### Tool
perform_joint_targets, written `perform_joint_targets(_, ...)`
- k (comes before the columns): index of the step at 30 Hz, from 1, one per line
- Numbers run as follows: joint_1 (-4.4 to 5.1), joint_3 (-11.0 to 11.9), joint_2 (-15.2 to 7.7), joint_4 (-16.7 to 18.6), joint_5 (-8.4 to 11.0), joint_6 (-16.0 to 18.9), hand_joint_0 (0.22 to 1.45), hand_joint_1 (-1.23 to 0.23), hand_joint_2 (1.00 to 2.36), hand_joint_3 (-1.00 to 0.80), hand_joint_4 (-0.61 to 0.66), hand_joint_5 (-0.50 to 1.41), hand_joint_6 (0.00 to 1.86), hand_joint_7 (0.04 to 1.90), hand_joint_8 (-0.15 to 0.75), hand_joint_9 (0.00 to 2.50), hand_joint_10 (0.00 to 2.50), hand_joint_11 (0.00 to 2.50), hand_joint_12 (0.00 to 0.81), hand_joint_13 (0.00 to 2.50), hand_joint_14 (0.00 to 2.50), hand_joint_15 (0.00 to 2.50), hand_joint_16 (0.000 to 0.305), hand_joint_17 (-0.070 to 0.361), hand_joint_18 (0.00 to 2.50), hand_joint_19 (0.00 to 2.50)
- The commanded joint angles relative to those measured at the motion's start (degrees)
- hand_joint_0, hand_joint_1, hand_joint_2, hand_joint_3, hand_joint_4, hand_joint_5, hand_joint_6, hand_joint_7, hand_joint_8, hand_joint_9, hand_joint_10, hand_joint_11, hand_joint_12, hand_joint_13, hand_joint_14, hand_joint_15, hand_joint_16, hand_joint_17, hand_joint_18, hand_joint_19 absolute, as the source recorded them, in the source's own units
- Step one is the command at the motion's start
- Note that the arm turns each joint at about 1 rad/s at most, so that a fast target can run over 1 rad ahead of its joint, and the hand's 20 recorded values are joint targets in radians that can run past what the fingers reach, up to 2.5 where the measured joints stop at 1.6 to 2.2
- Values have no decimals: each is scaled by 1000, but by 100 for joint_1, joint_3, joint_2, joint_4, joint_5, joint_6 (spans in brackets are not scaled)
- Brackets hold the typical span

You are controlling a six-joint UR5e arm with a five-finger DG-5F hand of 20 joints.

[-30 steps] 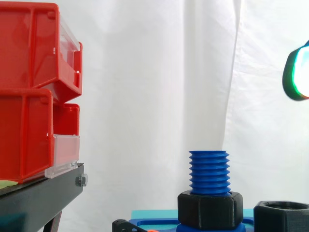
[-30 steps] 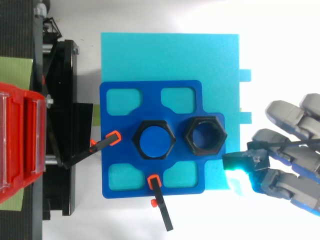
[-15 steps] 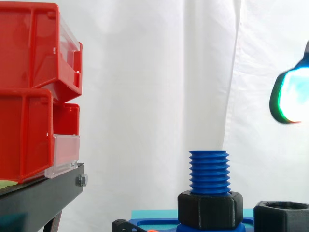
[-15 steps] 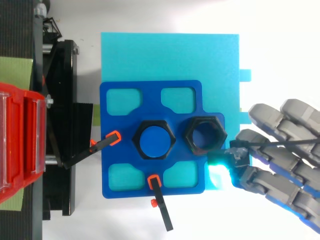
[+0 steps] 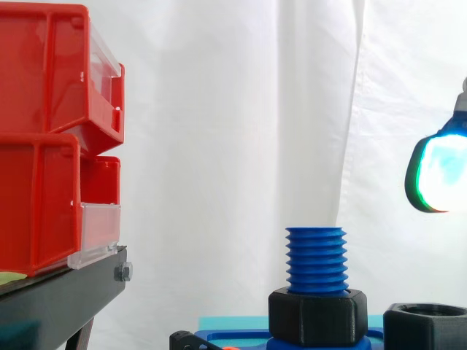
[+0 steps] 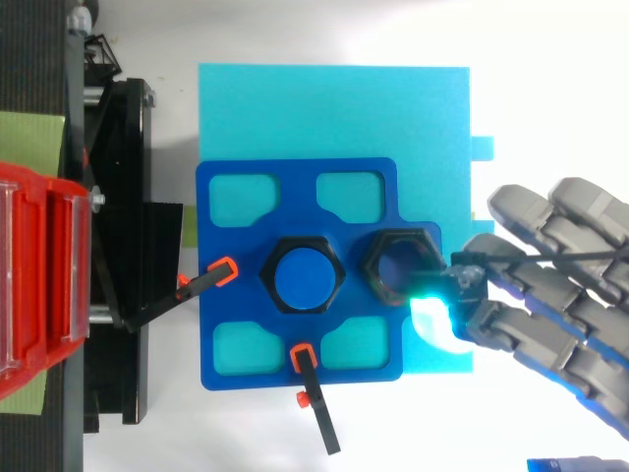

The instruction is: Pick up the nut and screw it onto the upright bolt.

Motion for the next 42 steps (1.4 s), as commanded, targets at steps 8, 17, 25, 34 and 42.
perform_joint_targets(8,-150,4,-154,-15,-76,-315,480,-493,1000,-500,231,-207,502,830,303,555,0,30,385,333,0,0,52,116,223,0)
perform_joint_targets(17,-203,4,-207,345,-102,-385,481,-503,1000,-500,233,-206,502,829,302,564,0,31,384,344,0,0,51,116,230,0)
perform_joint_targets(25,-273,-5,-225,389,-111,-491,483,-509,1000,-500,233,-205,503,828,302,566,1,40,383,348,0,0,51,115,237,0)
perform_joint_targets(34,-299,-5,-357,398,-102,-482,369,-684,1000,-500,205,-291,501,670,318,230,0,0,445,187,0,0,63,143,70,0)
perform_joint_targets(42,-343,-5,-383,380,-102,-491,337,-617,1000,-500,157,-300,501,642,303,0,0,0,460,15,0,0,66,148,0,0)
